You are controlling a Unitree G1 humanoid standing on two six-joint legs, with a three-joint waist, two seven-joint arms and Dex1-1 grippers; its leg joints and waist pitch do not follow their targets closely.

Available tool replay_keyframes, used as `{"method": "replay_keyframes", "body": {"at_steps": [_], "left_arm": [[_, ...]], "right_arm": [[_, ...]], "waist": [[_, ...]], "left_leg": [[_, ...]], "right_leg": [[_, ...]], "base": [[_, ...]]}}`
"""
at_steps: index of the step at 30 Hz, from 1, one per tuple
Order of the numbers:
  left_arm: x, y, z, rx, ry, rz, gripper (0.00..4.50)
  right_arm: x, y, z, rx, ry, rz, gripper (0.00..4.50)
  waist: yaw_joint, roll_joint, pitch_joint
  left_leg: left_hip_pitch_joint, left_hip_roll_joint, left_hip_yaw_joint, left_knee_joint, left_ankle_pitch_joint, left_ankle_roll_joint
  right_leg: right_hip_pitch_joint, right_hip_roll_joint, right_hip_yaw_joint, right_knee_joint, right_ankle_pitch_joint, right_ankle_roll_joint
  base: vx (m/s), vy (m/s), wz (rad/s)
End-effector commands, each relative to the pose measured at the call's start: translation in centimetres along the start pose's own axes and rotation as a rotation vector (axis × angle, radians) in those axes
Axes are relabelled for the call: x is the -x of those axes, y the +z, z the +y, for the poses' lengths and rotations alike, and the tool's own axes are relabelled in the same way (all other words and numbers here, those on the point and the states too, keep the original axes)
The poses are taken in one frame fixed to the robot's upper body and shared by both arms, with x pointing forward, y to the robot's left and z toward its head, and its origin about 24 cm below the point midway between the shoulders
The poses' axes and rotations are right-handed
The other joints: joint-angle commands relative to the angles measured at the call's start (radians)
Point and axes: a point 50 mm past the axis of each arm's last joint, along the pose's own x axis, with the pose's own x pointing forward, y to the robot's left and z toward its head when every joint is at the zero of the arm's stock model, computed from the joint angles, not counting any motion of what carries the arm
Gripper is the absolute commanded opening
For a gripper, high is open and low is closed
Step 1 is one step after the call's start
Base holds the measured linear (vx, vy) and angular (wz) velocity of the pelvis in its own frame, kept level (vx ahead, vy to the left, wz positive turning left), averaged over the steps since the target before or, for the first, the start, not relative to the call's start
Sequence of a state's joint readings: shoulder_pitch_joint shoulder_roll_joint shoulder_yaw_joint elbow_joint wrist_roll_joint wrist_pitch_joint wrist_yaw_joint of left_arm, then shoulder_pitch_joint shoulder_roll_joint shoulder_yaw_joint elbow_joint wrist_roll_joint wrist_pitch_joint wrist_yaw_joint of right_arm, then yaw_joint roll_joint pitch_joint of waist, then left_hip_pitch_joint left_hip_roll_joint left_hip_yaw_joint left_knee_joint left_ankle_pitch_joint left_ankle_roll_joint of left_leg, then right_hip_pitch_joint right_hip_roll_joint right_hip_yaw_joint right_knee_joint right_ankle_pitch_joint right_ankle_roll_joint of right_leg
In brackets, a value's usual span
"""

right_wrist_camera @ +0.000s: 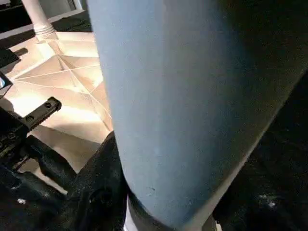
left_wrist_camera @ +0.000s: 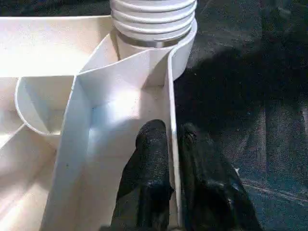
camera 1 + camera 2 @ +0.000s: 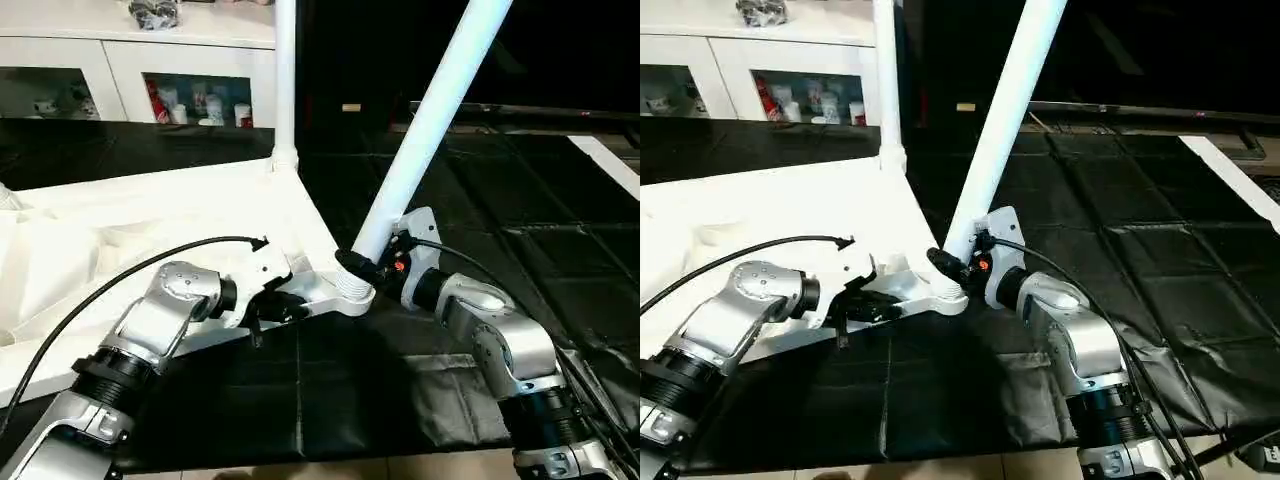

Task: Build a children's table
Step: Insert table leg to table base

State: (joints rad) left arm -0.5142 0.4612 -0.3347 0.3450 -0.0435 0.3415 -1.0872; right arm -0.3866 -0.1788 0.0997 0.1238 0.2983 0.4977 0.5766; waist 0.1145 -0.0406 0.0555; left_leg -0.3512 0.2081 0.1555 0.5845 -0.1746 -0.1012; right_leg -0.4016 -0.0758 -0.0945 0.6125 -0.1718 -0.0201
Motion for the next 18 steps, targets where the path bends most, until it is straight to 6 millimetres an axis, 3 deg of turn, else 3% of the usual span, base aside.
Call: {"method": "replay_keyframes", "body": {"at_steps": [1,9,10,18], "left_arm": [[-0.08,-0.31,0.12,0.008,0.000,0.022,0.54],[-0.05,-0.49,0.28,0.022,0.004,0.039,0.54],[-0.05,-0.54,0.28,0.022,0.004,0.042,0.26],[-0.03,-0.95,0.42,0.021,0.008,0.074,0.00]], "right_arm": [[-0.05,0.65,-0.08,0.029,0.006,-0.017,1.93],[-0.02,0.65,-0.16,0.033,0.005,-0.015,1.93],[-0.03,0.64,-0.15,0.033,0.005,-0.015,1.93],[-0.08,0.68,-0.13,0.036,0.007,-0.014,1.93]], "waist": [[0.001,0.006,-0.064],[0.000,0.006,-0.061],[0.000,0.006,-0.061],[-0.001,0.005,-0.059]], "left_leg": [[0.002,0.019,0.002,-0.075,-0.238,-0.020],[0.002,0.017,0.002,-0.076,-0.256,-0.021],[0.002,0.018,0.001,-0.076,-0.257,-0.021],[0.004,0.016,0.000,-0.077,-0.279,-0.021]], "right_leg": [[0.047,-0.070,0.055,-0.086,-0.364,-0.093],[0.048,-0.072,0.054,-0.091,-0.406,-0.084],[0.048,-0.072,0.054,-0.092,-0.411,-0.082],[0.044,-0.073,0.052,-0.100,-0.472,-0.063]], "base": [[0.000,0.000,0.00],[0.000,0.000,0.00],[0.000,0.000,0.00],[0.000,0.000,0.00]]}}
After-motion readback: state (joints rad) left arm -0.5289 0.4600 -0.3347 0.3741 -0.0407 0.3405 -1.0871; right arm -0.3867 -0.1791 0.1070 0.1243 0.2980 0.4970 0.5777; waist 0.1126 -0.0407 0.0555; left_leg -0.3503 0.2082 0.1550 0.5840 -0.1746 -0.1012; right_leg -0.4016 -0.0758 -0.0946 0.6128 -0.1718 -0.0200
